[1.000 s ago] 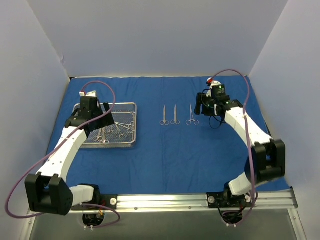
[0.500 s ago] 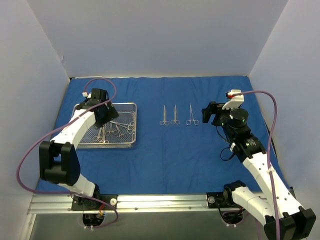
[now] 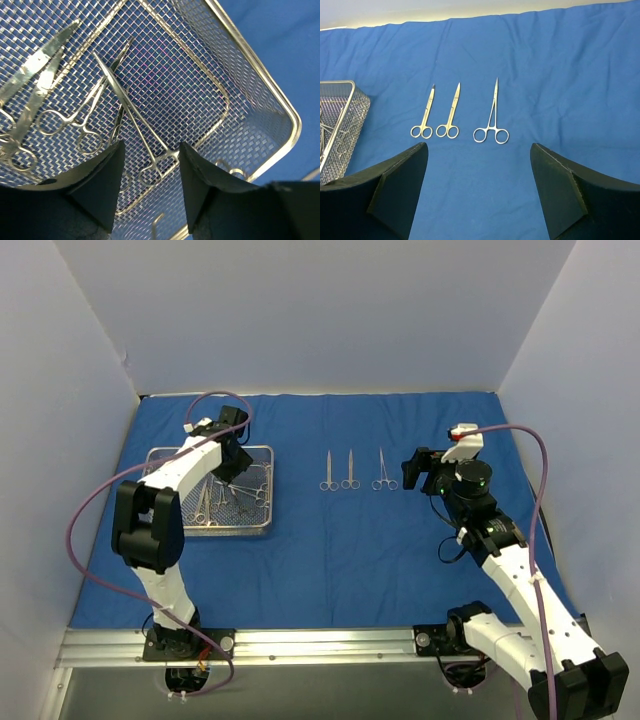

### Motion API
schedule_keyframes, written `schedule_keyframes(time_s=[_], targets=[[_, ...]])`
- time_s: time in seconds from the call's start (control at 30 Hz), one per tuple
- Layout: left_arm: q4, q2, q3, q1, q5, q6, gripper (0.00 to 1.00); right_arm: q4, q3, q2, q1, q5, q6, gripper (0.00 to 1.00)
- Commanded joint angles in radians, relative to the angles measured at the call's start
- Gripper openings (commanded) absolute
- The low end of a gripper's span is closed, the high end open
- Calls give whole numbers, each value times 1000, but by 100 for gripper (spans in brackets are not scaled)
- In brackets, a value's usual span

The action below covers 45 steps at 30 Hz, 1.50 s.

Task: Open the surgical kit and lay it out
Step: Pick up the medical item from the container.

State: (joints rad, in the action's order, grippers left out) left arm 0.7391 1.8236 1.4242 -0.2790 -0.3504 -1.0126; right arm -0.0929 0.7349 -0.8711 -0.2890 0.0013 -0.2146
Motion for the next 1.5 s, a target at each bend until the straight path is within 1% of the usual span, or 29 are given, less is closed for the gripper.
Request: schedule_keyframes(time_s=[0.0,0.03,0.17,0.27,0.53,0.57,0.9,1.23,1.27,1.33,1.37,1.47], targets=[[51,61,68,-17,-33,-92,55,-51,-6,7,-4,9,4,78],[54,74,73,-20,-32,-104,52,-50,-6,9,-4,9,4,78],[65,120,91,-25,-18,-127,45,-51,-8,11,-4,9,3,78],[77,141,99,-26,-24,-145,42,-51,-8,6,-4,9,4,78],[69,157,79,-26,-21,-161,39,-51,-8,-5,-4,2,3,78],[69,164,76,-26,-18,-162,38,-50,-8,-6,-4,-20,3,78],[43,166,28,-26,-4,-182,30,-47,-6,-16,-4,-18,1,78],[32,190,19,-22,14,-159,22,-44,-2,-32,-4,-21,1,78],[32,186,18,-20,14,-153,18,-44,-2,-35,-4,-23,1,78],[25,183,10,-19,11,-133,15,-42,-2,-39,-6,-24,1,78],[16,175,5,-17,13,-121,11,-44,-2,-40,-4,-26,1,78],[-10,171,-4,1,22,-92,11,-42,0,-45,-4,-30,1,78]])
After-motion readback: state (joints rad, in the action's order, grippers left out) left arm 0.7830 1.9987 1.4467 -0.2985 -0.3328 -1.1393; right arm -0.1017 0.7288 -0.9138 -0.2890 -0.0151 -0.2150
